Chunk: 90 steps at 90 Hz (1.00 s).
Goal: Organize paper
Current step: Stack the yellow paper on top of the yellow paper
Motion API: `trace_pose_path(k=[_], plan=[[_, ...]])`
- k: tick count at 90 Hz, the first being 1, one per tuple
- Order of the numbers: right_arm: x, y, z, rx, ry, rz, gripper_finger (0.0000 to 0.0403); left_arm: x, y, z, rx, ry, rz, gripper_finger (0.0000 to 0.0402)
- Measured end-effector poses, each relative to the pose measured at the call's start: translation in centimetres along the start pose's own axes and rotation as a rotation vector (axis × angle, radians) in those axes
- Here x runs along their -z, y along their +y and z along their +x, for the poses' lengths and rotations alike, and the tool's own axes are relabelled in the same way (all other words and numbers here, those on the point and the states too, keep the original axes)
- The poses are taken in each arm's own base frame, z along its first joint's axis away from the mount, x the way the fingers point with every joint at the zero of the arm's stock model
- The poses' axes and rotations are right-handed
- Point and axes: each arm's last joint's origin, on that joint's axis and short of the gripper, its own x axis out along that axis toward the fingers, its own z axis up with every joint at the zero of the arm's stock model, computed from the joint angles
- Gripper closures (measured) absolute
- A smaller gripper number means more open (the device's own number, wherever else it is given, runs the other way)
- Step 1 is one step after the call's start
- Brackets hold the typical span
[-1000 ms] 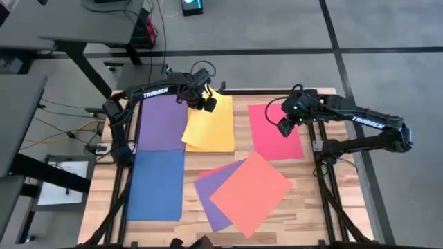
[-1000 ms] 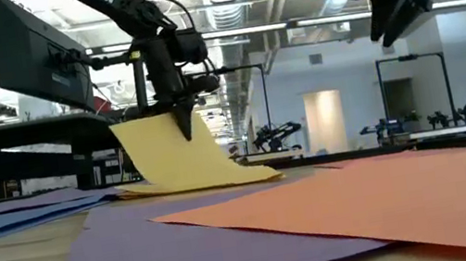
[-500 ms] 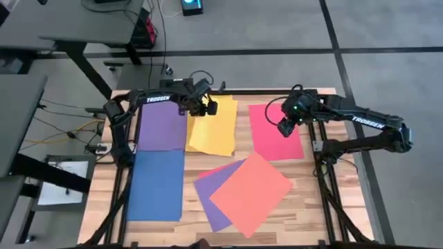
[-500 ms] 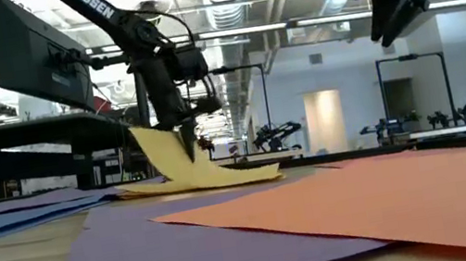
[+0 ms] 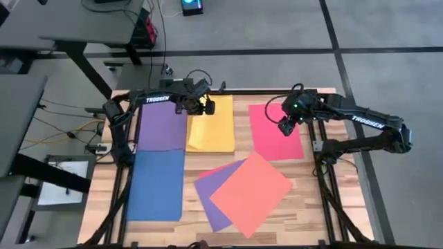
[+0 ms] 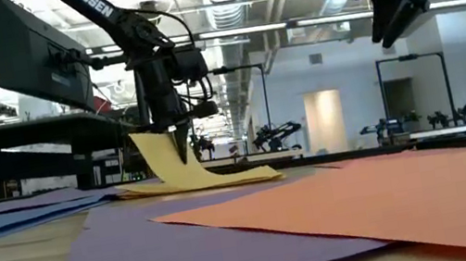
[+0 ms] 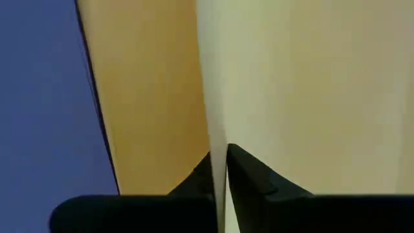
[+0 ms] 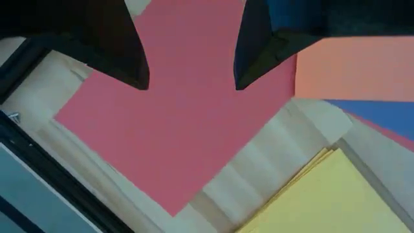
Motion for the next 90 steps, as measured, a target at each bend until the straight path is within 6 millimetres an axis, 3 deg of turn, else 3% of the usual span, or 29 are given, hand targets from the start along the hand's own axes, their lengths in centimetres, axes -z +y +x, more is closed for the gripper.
trace_pose_path(k=[19, 42, 56, 70, 90], plan=[[0.0, -0.1, 0.0, 0.002, 0.0, 0.005, 0.0188, 0.2, 0.1, 0.0, 0.016, 0.047, 0.05, 0.0363], [0.0, 0.0, 0.0, -0.018, 0.007, 0.0, 0.0188, 0.4, 1.1, -1.2, -0.081, 0.095, 0.155, 0.0311], [0.0, 0.0, 0.0, -0.023, 0.007, -0.047, 0.0188, -0.1, 1.5, -3.7, -0.163, 0.085, 0.28, 0.0307], [0.0, 0.0, 0.0, -0.023, 0.006, -0.087, 0.0188, -0.8, 1.1, -5.7, -0.122, 0.054, 0.316, 0.0307], [0.0, 0.0, 0.0, -0.023, 0.005, -0.099, 0.0188, -0.2, 1.1, -4.3, -0.084, 0.078, 0.208, 0.0307]])
